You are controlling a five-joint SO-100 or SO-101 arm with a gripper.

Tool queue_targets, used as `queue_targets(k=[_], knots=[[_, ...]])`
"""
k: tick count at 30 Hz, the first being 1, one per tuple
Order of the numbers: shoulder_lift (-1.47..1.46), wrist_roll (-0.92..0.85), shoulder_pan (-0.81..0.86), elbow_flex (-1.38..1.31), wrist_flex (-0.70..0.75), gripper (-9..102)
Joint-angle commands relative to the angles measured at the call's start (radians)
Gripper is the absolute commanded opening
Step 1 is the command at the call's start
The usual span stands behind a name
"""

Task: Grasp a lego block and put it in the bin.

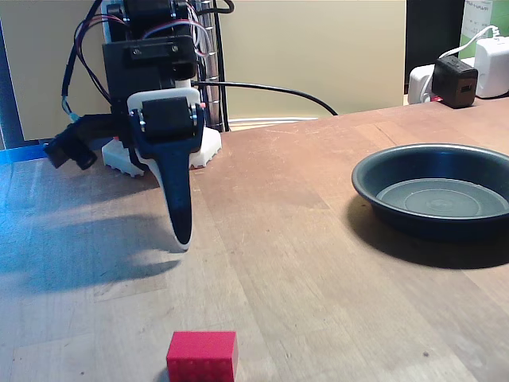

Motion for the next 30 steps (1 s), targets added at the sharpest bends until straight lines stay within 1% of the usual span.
queue_targets(k=[1,4,11,15,18,21,30], knots=[[-0.021,-0.011,-0.006,-0.051,0.015,0],[-0.083,-0.011,-0.026,-0.186,0.133,0],[-0.377,-0.009,-0.048,-0.738,0.655,0],[-0.505,-0.011,-0.054,-1.009,0.856,0],[-0.604,-0.011,-0.054,-1.166,0.928,0],[-0.698,0.002,-0.049,-1.272,0.957,0],[-0.939,0.005,-0.043,-1.509,0.943,0]])
